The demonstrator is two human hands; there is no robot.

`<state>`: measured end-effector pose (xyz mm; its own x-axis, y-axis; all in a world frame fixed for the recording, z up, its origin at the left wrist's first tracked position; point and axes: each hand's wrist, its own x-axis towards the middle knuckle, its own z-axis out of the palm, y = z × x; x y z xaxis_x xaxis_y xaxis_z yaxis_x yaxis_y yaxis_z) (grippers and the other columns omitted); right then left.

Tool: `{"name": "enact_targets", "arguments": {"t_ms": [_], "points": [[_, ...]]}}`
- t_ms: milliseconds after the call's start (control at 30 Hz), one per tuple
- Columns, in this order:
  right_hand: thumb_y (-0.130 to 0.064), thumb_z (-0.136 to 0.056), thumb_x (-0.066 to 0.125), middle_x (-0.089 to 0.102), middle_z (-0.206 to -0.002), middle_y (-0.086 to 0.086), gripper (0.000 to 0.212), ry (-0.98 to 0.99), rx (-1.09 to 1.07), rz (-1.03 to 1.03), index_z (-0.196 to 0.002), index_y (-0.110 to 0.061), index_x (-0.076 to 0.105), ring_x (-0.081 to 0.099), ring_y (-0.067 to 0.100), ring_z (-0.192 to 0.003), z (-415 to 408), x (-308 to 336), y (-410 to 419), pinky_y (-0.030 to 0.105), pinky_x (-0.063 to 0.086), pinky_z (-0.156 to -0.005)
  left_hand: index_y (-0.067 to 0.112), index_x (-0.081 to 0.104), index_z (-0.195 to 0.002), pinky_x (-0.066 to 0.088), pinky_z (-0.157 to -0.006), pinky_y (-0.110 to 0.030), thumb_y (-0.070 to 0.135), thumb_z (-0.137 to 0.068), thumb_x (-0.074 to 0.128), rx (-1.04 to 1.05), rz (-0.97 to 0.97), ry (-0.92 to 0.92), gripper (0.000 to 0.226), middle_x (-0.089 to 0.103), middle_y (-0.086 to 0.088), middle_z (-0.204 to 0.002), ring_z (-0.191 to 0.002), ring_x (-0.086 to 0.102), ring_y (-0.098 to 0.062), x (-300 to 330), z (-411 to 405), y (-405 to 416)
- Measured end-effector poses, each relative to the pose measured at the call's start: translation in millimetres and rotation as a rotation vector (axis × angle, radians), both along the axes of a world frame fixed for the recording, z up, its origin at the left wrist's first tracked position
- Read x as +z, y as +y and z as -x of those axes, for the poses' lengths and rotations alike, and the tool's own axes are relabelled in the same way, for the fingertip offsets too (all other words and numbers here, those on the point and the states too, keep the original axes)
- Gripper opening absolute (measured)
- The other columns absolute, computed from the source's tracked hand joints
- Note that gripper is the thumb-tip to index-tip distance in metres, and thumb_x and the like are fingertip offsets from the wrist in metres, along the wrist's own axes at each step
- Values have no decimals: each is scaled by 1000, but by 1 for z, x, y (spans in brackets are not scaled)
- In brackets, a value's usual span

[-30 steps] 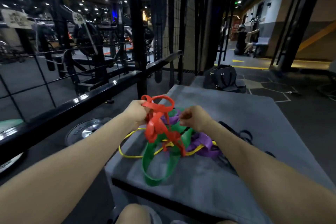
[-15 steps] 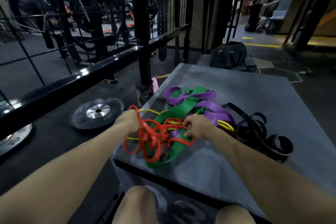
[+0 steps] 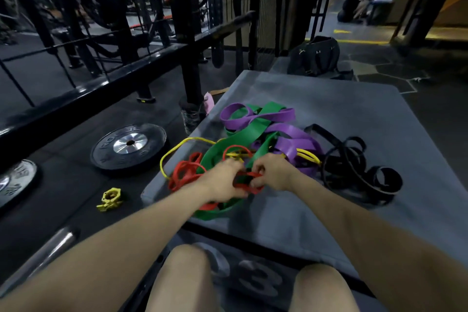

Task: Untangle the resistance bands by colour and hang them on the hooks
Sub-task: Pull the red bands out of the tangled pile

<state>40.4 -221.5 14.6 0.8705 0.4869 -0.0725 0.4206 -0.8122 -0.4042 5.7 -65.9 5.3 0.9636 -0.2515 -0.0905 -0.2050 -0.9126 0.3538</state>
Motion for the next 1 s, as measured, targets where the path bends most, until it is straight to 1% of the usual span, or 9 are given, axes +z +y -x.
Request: {"name": "enact_targets", "arguments": {"t_ms": [67, 200, 333, 433, 533, 633, 733, 833, 1000], "points": [[-21, -70, 79, 56, -78, 3, 27, 40, -43, -89, -91, -5, 71, 50, 16, -75, 1, 3, -5, 22, 33, -57, 12, 49, -118, 44, -94, -35, 38, -69, 76, 25, -95, 17, 61, 51, -10, -121, -112, 52, -30, -15, 2, -5], [-15, -70, 79, 56, -78, 2, 31, 118, -12, -117, -97, -5, 70, 48, 13, -75, 3, 5, -14, 21, 35, -60, 20, 49, -73, 39, -70, -29, 34, -79, 69, 28, -77, 25, 25, 54, -3, -82, -87, 58, -28, -12, 1, -10], [-9, -70, 80, 52, -66, -5, 22, 204, 40, -288, -84, -12, 63, 46, 2, -59, 8, 11, -16, 13, 36, -57, 5, 60, -89, 34, -70, -26, 18, -87, 62, 57, 304, -104, 13, 52, -7, -83, -80, 49, -18, 22, -4, 2], [-7, -72, 77, 56, -64, -5, 16, 144, 7, -479, -79, -11, 63, 46, -5, -51, 6, 24, -9, 9, 39, -54, 14, 51, -82, 43, -66, -31, 12, -92, 54, 104, 739, -41, 10, 52, -10, -78, -73, 49, -20, 63, -6, 4], [-6, -81, 69, 64, -73, -1, 6, 82, -16, -638, -83, -9, 65, 55, -6, -61, 7, 46, -7, 17, 50, -67, 16, 50, -79, 43, -69, -28, 10, -93, 51, 84, 928, -44, 15, 51, -10, -77, -70, 50, -15, 93, -9, -4], [2, -86, 60, 62, -61, -7, 16, 98, -107, -809, -74, -8, 58, 54, -6, -50, 7, 67, -20, 13, 47, -56, 15, 49, -78, 46, -58, -18, 11, -94, 49, 118, 1034, -52, 16, 48, -1, -68, -53, 49, -2, 104, -12, -9], [-2, -85, 63, 57, -64, 6, 7, 52, -204, -787, -80, 2, 60, 50, 2, -48, 5, 75, -30, 23, 44, -57, 18, 53, -75, 47, -71, -33, 15, -90, 58, 166, 936, -53, 16, 53, -5, -71, -68, 52, -17, 93, -15, -7], [-6, -85, 65, 55, -59, 7, 13, 58, -276, -778, -74, -4, 58, 48, 2, -37, 7, 73, -25, 26, 44, -50, 19, 56, -83, 42, -76, -28, 17, -83, 68, 247, 715, -129, 11, 56, -9, -87, -82, 51, -21, 76, -8, 5], [-12, -86, 65, 56, -56, 8, 22, 74, -257, -628, -66, -6, 57, 52, 7, -41, 16, 64, 15, 21, 48, -48, 16, 43, -129, 35, -107, -43, 55, -66, 73, 652, 336, -196, 79, 37, -14, -132, -127, 37, -32, 45, 24, 62]]}}
